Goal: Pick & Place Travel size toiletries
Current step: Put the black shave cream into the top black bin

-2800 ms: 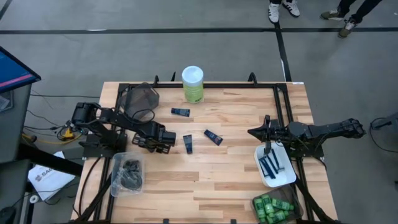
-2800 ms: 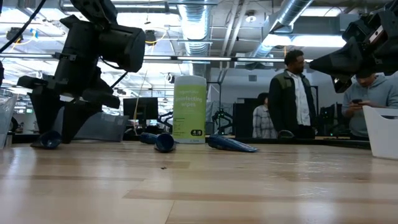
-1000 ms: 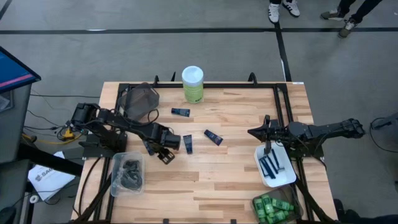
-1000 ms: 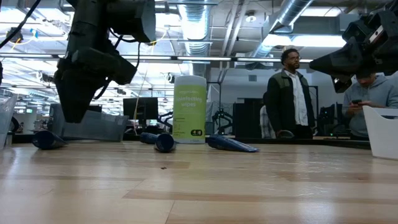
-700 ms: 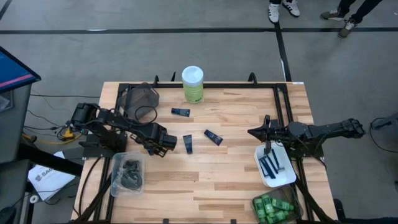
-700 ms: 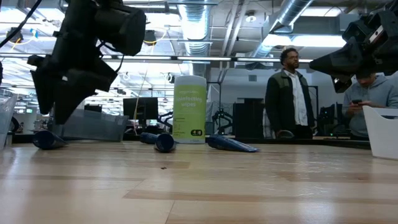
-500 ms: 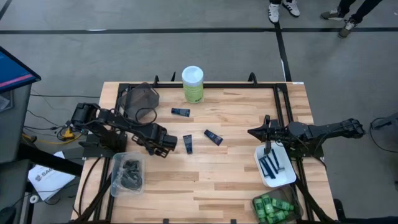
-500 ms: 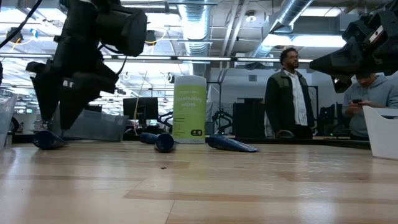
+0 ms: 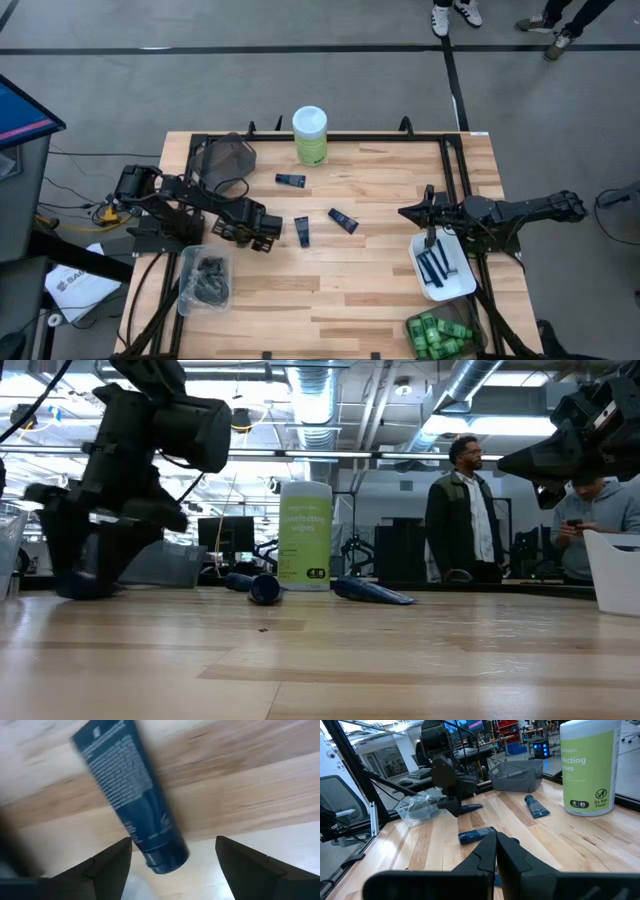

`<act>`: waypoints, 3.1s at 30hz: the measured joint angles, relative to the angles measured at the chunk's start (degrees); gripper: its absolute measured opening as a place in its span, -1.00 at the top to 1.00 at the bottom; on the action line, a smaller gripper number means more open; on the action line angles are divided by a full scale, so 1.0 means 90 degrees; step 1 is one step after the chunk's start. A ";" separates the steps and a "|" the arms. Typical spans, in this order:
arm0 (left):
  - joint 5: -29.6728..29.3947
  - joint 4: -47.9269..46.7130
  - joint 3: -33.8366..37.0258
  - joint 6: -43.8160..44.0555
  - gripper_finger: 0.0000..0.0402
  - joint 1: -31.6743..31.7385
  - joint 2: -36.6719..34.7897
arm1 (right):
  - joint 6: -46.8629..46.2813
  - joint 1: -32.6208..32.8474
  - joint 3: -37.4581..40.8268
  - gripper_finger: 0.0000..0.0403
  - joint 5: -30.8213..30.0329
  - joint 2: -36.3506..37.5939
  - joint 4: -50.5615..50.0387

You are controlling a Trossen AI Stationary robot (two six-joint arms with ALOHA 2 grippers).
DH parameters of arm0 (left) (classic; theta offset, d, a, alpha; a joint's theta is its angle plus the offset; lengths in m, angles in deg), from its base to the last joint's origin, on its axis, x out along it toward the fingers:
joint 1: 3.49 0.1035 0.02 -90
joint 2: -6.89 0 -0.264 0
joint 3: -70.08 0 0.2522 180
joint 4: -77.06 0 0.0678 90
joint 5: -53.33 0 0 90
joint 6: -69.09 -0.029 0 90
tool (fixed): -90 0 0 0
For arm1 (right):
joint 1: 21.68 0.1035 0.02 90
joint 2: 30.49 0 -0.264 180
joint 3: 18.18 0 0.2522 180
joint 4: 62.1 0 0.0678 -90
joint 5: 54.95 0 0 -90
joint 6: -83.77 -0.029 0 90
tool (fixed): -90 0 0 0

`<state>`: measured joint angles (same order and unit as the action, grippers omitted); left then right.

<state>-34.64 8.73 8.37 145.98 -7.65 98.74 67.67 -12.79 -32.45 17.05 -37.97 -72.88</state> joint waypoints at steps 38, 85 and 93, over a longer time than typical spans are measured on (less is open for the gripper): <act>0.0052 0.1113 0.0435 -0.0008 0.31 0.0466 -0.0432 | 0.0000 -0.0001 0.0000 0.97 -0.0001 0.0002 0.0002; -0.2083 0.1455 0.0369 -0.3182 0.37 0.5077 -0.3075 | 0.0000 -0.0002 0.0000 0.97 0.0000 0.0002 0.0002; -0.2204 0.1453 0.0369 -0.3373 0.28 0.5379 -0.2215 | 0.0000 -0.0001 0.0000 0.97 0.0000 0.0002 0.0002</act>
<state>-54.48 21.81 11.70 115.63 40.76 78.80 67.67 -12.80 -32.45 17.06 -37.95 -72.86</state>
